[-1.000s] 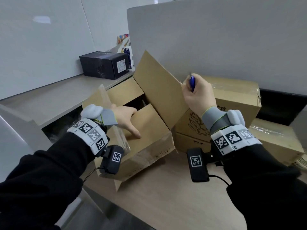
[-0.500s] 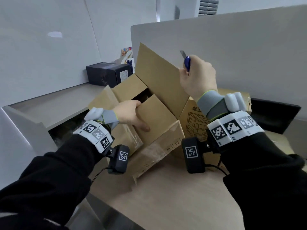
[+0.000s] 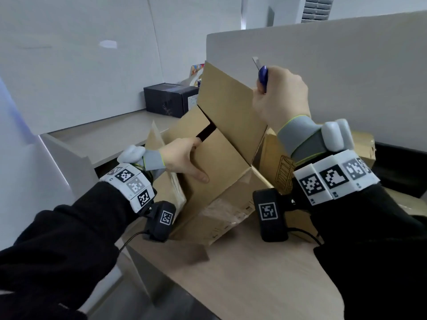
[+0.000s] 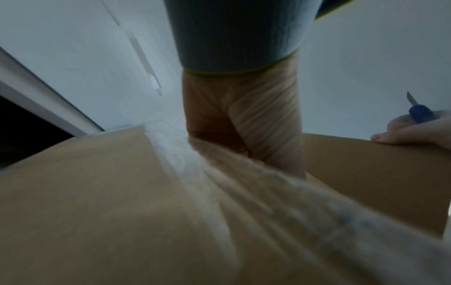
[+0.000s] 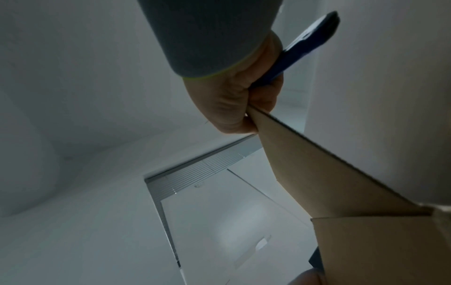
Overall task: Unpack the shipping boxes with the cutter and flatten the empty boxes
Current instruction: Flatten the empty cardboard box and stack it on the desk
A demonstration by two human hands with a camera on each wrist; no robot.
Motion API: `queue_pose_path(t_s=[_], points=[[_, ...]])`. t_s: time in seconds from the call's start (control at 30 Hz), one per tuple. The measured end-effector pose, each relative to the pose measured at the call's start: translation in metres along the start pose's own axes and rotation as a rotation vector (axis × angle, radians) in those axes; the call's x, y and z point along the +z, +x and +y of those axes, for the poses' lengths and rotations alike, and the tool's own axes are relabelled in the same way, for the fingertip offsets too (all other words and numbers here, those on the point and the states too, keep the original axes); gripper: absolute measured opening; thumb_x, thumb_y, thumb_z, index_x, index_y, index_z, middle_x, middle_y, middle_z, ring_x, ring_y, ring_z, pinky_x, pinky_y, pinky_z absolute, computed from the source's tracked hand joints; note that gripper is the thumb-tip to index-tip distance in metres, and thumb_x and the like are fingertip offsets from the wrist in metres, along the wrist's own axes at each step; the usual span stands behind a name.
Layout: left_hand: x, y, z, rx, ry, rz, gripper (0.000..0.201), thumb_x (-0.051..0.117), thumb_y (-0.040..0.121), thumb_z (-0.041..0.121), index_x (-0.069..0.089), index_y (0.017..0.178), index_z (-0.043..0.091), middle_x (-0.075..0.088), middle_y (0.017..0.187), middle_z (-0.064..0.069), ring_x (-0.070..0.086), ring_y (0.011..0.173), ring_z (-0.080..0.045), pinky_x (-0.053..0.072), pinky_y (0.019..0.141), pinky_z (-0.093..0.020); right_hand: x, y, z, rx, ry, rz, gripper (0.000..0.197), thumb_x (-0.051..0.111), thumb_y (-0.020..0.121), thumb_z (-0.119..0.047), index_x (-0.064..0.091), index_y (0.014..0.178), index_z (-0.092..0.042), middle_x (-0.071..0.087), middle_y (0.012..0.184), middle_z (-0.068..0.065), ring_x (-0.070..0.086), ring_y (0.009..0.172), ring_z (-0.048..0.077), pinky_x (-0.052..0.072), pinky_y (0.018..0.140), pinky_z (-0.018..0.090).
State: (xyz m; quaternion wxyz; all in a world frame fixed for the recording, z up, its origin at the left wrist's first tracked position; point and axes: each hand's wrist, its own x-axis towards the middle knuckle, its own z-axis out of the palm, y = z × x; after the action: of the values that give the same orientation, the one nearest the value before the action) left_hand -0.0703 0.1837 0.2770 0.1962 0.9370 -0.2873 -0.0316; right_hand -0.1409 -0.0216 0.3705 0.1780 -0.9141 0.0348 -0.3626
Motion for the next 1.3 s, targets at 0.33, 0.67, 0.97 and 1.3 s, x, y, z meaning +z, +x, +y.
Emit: queue_pose_path(t_s=[0.33, 0.67, 0.97, 1.3], points=[[0.040, -0.019, -0.016, -0.055, -0.459, -0.049, 0.065, 0.089, 0.064, 0.021, 0.052, 0.115, 0.010, 0.063, 0.111, -0.001, 0.062, 0.101, -0.015, 0.056, 0.084, -0.031, 0.023, -0.028, -0.034, 0.015, 0.540, -0.112, 0.028, 0.066, 0.075, -0.030, 0.041, 0.073, -0.016, 0.047, 0.062, -0.007, 0.038, 0.061, 0.014, 0.035, 0.053, 0.023], [0.059, -0.024, -0.024, -0.141, -0.380, -0.078, 0.069, 0.092, 0.056, 0.029, 0.052, 0.109, 0.012, 0.066, 0.101, 0.003, 0.064, 0.091, -0.016, 0.051, 0.069, -0.018, 0.052, -0.044, 0.008, -0.031, 0.271, -0.340, 0.015, 0.061, 0.085, -0.029, 0.053, 0.088, -0.017, 0.066, 0.088, 0.006, 0.063, 0.083, 0.028, 0.053, 0.072, 0.036], [0.000, -0.039, -0.015, -0.218, 0.176, -0.379, 0.120, 0.088, 0.062, 0.040, 0.010, 0.153, 0.025, 0.035, 0.149, 0.002, 0.045, 0.127, -0.016, 0.043, 0.095, -0.021, 0.050, -0.029, 0.003, 0.029, 0.144, -0.199, 0.025, 0.052, 0.090, -0.023, 0.053, 0.110, -0.010, 0.064, 0.099, 0.013, 0.058, 0.094, 0.037, 0.040, 0.072, 0.030], [0.035, -0.097, -0.064, -0.360, 0.084, -0.368, 0.121, 0.085, 0.059, 0.055, 0.015, 0.152, 0.021, 0.034, 0.150, 0.005, 0.039, 0.134, -0.013, 0.034, 0.110, -0.027, 0.052, -0.035, -0.026, 0.046, 0.203, -0.158, 0.023, 0.046, 0.093, -0.017, 0.047, 0.114, -0.008, 0.061, 0.107, 0.015, 0.057, 0.097, 0.038, 0.040, 0.072, 0.035]])
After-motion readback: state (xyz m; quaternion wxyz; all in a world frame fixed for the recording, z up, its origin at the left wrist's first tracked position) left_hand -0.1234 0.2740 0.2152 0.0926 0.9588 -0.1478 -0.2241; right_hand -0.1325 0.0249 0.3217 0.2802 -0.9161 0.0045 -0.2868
